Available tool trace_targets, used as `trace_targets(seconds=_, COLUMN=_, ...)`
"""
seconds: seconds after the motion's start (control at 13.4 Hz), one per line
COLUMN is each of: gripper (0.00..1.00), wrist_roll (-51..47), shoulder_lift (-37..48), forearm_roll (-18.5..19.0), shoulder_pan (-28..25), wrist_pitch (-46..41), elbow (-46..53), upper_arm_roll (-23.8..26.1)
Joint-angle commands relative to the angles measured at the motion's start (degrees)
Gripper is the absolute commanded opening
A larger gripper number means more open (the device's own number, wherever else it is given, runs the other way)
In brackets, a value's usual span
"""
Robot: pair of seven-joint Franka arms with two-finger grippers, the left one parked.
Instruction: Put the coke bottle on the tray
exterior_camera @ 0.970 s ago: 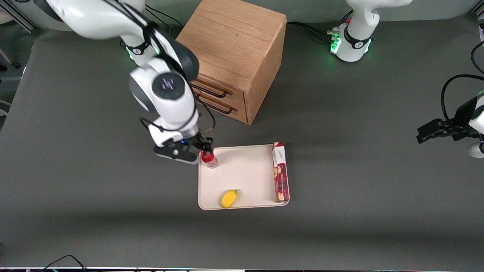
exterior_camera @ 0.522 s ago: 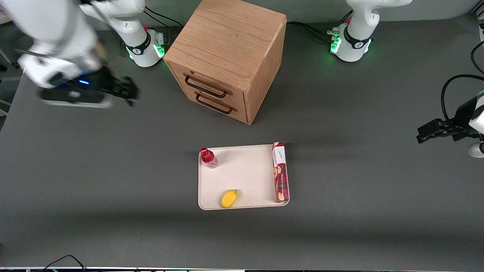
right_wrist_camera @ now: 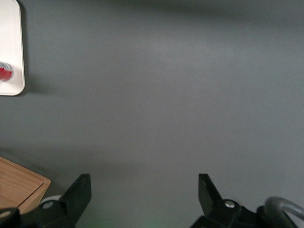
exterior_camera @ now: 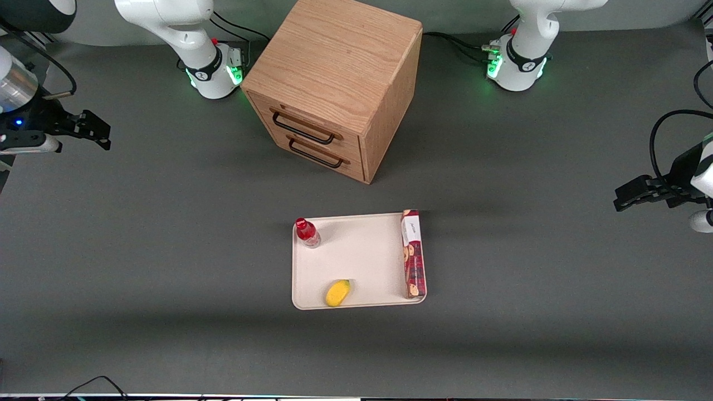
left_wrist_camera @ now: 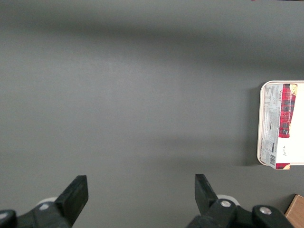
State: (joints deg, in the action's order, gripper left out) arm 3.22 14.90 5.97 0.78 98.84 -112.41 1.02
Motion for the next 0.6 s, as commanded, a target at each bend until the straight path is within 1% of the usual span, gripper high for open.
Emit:
trace_targets(seconds=0.0, gripper=1.00, wrist_roll=-0.4, shoulder_lift=1.5, forearm_roll=-6.1, shoulder_pan=-1.0, wrist_pitch=-2.7, elbow=3.0, upper_arm_roll=0.4)
trace_targets(seconds=0.07, gripper=1.00, wrist_roll=-0.5, shoulder_lift=0.9, forearm_roll=-9.8, shoulder_pan=-0.9, wrist_pitch=-4.0, elbow=5.2, upper_arm_roll=0.4)
trace_targets(seconds=0.15, gripper=1.00, wrist_roll=-0.5, shoulder_lift=1.0, forearm_roll=-10.4, shoulder_pan=-0.9, wrist_pitch=-5.1, elbow=6.1, upper_arm_roll=0.5)
trace_targets(seconds=0.3, gripper=1.00, wrist_roll=-0.4, shoulder_lift=0.8, forearm_roll=-10.4, shoulder_pan=-0.9, wrist_pitch=-6.5, elbow=8.9, upper_arm_roll=0.6)
trace_targets(seconds=0.52, gripper=1.00, wrist_roll=-0.4, shoulder_lift=0.0, forearm_roll=-10.3, shoulder_pan=-0.7, wrist_pitch=-7.5, elbow=9.6, upper_arm_roll=0.6)
